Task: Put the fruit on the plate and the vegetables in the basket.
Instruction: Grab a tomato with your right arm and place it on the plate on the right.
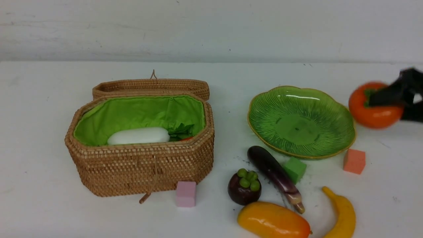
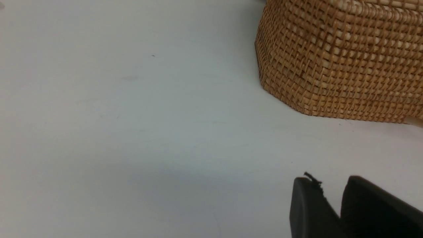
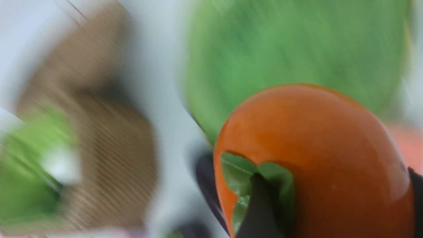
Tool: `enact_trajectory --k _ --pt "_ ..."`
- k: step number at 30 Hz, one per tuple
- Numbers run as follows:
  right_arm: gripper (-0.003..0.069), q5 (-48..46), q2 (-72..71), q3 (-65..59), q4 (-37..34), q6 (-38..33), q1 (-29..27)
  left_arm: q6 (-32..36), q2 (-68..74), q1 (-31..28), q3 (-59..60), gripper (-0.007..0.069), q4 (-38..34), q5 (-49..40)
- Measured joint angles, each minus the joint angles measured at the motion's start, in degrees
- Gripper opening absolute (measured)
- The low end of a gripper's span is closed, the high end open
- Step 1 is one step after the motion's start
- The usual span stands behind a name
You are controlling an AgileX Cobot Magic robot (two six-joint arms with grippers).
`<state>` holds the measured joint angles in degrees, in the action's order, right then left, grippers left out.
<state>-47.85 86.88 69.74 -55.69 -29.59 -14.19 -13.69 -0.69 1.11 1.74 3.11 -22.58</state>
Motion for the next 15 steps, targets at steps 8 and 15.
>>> enact_trajectory --k 8,15 --pt "0.0503 16.04 5.85 3.78 -16.36 -15.03 10.08 0.00 0.00 0.00 0.00 0.0155 0.00 0.00" --pt "0.0503 30.48 22.08 3.78 -27.30 -23.01 15.56 0.00 0.00 0.00 0.00 0.0163 0.00 0.00"
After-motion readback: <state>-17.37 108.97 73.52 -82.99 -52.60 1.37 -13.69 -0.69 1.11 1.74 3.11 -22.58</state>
